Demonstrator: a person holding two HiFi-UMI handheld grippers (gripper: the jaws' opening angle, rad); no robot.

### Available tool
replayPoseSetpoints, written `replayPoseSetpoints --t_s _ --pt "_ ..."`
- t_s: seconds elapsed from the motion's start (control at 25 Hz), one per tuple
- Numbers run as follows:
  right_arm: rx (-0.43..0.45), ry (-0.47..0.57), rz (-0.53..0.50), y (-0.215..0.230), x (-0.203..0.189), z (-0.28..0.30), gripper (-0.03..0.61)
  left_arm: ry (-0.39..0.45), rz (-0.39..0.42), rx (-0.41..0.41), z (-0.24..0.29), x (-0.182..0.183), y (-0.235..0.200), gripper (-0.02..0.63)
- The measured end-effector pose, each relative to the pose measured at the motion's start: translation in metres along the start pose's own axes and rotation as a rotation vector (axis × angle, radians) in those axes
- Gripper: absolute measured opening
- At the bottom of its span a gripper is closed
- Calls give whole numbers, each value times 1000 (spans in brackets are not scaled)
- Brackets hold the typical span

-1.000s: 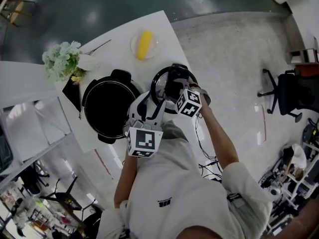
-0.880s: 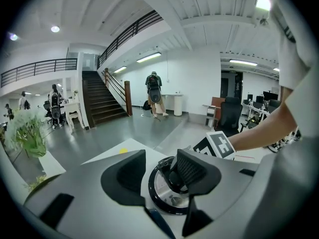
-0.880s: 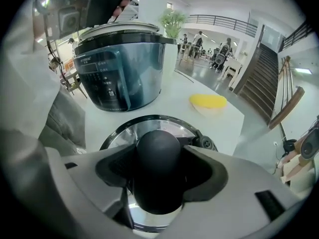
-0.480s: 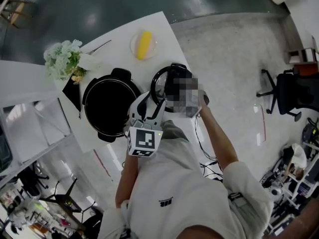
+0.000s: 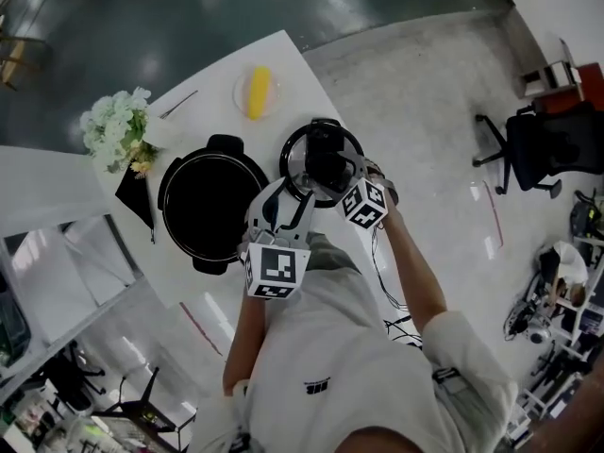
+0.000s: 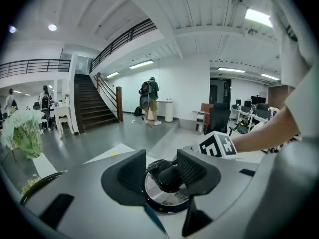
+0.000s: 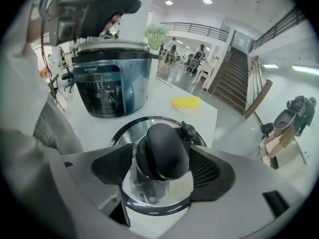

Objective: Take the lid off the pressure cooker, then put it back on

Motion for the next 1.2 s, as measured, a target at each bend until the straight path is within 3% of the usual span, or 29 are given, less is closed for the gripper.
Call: replayPoseSetpoints --t_s 0.16,0.36,0.48,0.68,0.88,1.2 --pt "-87 91 172 -6 8 -37 348 3 18 -49 -7 -7 7 207" --pt "-259 230 384 -9 26 -102 298 21 28 -101 -16 -15 15 204" --pt "-319 286 449 -14 36 -132 293 35 54 -106 -18 -15 20 199" --pt "-339 297 436 -13 40 -153 288 45 40 -109 -22 -9 27 192" --pt "-296 315 414 -5 33 -152 288 30 32 -83 -17 -10 42 189" --pt "-72 261 226 9 2 -85 290 -27 -32 38 13 -26 51 186"
Point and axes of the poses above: the fingertips, and each gripper's own axes: z forward along the fingers, y to its right, x out of its top, the point moved 2 cm from there along -z, backward along the fingers, and after that the axes turned 13 degrees about -z, right-handed, at the moved point
